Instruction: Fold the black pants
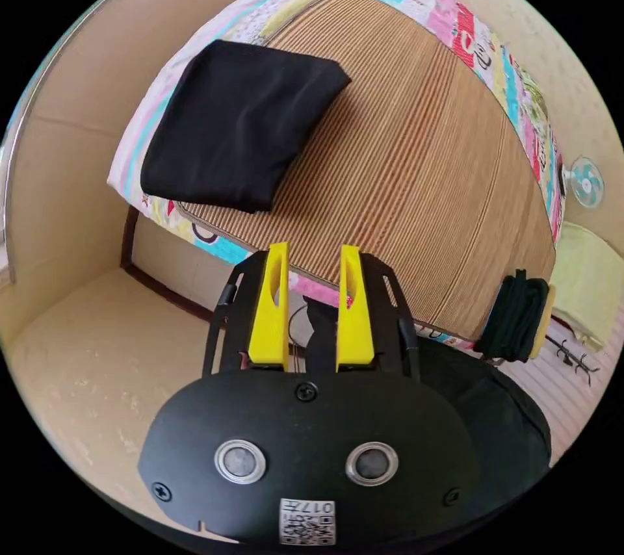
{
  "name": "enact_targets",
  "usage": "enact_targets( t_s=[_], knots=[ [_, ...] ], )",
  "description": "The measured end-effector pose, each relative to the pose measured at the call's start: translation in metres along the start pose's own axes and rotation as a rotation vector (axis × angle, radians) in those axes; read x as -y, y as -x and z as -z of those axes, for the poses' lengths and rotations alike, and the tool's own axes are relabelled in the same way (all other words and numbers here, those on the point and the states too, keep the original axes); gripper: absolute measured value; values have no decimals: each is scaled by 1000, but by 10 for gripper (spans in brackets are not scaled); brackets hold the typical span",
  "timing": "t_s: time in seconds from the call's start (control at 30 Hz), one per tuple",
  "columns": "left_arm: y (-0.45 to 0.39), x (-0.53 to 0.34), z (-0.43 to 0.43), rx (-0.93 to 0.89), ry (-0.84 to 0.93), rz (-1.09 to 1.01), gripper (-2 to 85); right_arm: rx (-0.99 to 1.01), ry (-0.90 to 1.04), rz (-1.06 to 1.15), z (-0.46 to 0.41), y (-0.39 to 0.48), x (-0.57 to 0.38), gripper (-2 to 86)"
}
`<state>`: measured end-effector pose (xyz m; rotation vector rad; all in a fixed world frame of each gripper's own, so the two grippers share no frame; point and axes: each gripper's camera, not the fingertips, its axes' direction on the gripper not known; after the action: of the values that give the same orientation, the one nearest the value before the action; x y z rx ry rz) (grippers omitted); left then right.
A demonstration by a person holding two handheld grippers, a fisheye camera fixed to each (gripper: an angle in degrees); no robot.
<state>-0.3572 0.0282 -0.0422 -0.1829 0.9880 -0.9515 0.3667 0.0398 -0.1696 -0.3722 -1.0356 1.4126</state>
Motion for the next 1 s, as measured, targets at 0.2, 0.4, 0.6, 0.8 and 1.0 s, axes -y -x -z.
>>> enact_targets(
  t_s=[0.2,0.4,0.6,0.8,1.0],
  knots=[
    [145,50,-6,-346,52,524,161,63,125,160,-39,59,-49,4],
    [193,35,-50,-985,-53,860,96,85,105,258,-37,88,-86,3],
    [97,63,66,-842,-250,-3,42,116,77,288,-28,97,-105,3],
    [-76,26,76,-784,100,-848,-2,69,97,311,-43,99,-107,3],
    [-37,-4,85,-798,58,-819,3,147,170,367,-59,111,-112,3]
  ],
)
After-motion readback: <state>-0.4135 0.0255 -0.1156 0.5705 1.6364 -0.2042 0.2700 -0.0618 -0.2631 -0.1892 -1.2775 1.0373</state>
